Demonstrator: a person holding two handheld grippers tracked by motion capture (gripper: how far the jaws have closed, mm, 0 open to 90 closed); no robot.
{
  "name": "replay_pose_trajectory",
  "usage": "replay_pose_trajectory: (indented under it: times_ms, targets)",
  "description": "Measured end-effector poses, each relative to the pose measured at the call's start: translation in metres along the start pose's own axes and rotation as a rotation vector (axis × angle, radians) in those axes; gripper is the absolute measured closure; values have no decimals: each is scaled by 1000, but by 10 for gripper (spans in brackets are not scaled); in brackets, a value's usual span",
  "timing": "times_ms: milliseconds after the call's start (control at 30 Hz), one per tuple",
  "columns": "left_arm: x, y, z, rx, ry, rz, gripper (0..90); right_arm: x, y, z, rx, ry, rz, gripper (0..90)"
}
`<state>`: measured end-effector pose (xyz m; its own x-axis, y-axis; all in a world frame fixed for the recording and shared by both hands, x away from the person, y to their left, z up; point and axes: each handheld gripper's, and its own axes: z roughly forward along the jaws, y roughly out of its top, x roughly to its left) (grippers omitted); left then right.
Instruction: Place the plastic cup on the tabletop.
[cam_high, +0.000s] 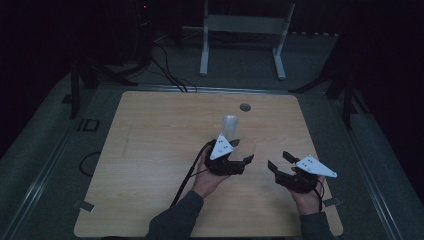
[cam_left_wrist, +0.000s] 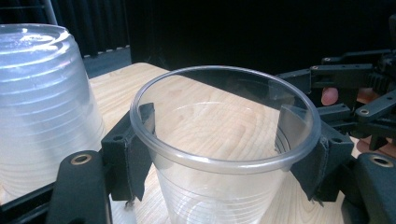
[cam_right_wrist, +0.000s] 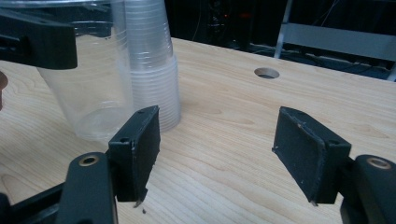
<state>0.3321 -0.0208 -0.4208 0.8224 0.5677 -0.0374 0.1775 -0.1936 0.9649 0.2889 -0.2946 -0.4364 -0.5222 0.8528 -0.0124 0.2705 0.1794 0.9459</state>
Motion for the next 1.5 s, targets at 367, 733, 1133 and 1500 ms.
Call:
replay_pose_trajectory:
  times_ms: [367,733,1133,1500]
  targets:
    - [3,-6,-3,-3,10,10,294,-1,0,-1,-1,-2,-1,312]
    - [7,-15,-3,6,15,6,294,-3,-1,-2,-3,-8,4,312]
    - [11,-24,-3,17,14,3,293,-3,-1,-2,-2,-8,4,312]
    - [14,-30,-4,25,18,-3,293,-5,-1,-4,-8,-13,6,312]
